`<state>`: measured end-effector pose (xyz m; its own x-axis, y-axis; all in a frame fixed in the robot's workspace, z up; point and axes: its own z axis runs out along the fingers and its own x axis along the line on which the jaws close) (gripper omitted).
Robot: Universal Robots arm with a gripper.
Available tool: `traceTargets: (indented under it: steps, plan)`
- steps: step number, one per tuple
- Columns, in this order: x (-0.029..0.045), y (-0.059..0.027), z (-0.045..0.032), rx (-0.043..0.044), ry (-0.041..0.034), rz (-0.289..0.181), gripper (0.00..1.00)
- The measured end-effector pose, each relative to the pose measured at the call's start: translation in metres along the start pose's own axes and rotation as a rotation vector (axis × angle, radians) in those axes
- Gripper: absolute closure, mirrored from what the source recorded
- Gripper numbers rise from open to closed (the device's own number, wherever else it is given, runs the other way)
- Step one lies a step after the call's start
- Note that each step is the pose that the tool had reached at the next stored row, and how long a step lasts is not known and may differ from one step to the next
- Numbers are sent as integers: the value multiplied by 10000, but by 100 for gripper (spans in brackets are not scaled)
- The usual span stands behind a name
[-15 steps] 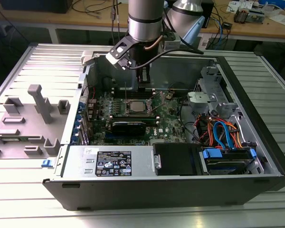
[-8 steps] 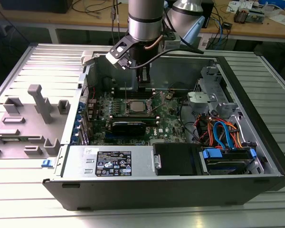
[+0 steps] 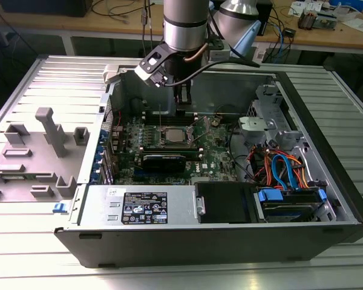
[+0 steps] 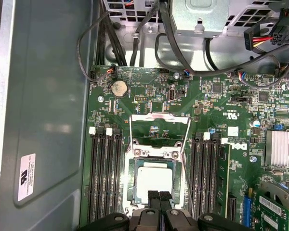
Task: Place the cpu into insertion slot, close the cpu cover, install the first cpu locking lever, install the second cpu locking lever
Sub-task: 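Close the cpu cover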
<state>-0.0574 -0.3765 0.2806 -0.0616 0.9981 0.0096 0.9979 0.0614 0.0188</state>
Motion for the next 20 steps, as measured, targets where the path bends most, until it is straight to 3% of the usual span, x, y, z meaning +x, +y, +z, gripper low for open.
traceTargets:
  steps: [6, 20]
  plan:
    - [0, 1, -35, -1, 1, 1, 89]
    - [-3, 49, -39, 0, 1, 0, 89]
